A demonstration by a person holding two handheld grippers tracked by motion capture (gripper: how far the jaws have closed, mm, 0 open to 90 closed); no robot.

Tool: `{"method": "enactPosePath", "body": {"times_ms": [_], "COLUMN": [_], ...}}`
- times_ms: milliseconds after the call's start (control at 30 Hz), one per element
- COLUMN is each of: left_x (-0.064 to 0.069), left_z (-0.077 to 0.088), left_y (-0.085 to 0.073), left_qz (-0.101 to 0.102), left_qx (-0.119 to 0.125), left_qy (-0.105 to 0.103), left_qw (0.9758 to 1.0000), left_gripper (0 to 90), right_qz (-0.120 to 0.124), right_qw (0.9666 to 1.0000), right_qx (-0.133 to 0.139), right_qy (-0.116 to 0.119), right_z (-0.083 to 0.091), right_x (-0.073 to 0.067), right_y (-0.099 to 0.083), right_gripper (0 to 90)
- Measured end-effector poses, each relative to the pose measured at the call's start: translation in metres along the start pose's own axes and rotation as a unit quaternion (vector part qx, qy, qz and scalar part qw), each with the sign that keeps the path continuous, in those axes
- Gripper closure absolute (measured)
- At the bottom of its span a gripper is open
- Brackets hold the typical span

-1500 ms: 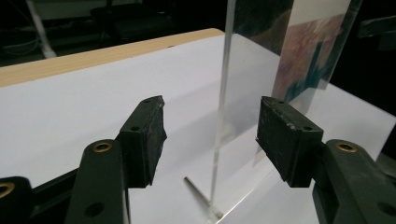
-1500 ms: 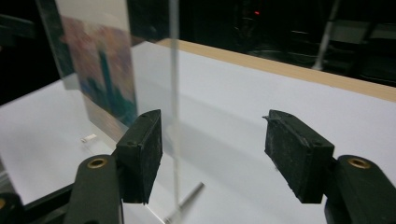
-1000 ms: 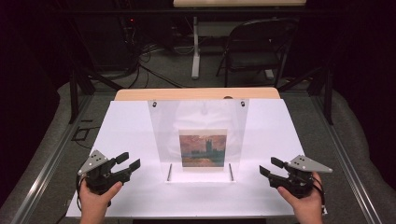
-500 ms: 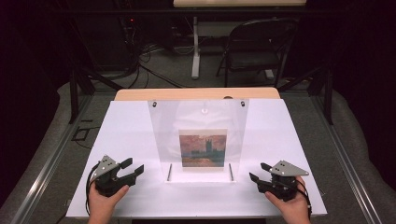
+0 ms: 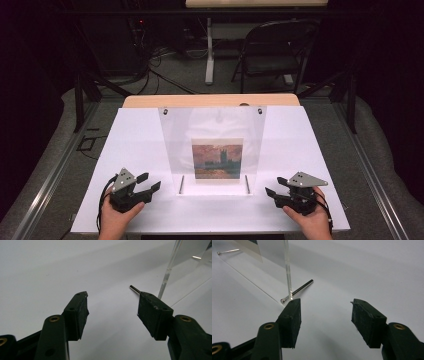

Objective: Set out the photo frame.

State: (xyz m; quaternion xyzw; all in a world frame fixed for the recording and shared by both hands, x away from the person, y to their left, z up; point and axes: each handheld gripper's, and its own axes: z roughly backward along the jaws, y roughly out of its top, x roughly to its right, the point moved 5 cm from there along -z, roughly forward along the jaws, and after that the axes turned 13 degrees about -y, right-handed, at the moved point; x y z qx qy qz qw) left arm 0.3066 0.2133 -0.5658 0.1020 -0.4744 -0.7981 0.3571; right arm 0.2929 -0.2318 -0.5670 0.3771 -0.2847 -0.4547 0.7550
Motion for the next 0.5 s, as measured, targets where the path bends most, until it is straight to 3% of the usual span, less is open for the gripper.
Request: {"method": "enactPosePath", "body": {"times_ms": [500], "left_x": [-0.0005], "left_z": [-0.0019], "left_y": [0.0002], "left_qz": [0.001], "left_qx": [-0.001], "left_qy": [-0.006], "left_qw": [1.0000], "left_gripper": [41.1], "right_qz": [-0.009], "right_qw": [1.0000], "right_qx": [-0.004], "right_qy": [0.000], "right_z": [0.0018], "right_x": [0.0034], "right_y": [-0.0018], "right_gripper": [40.9]}}
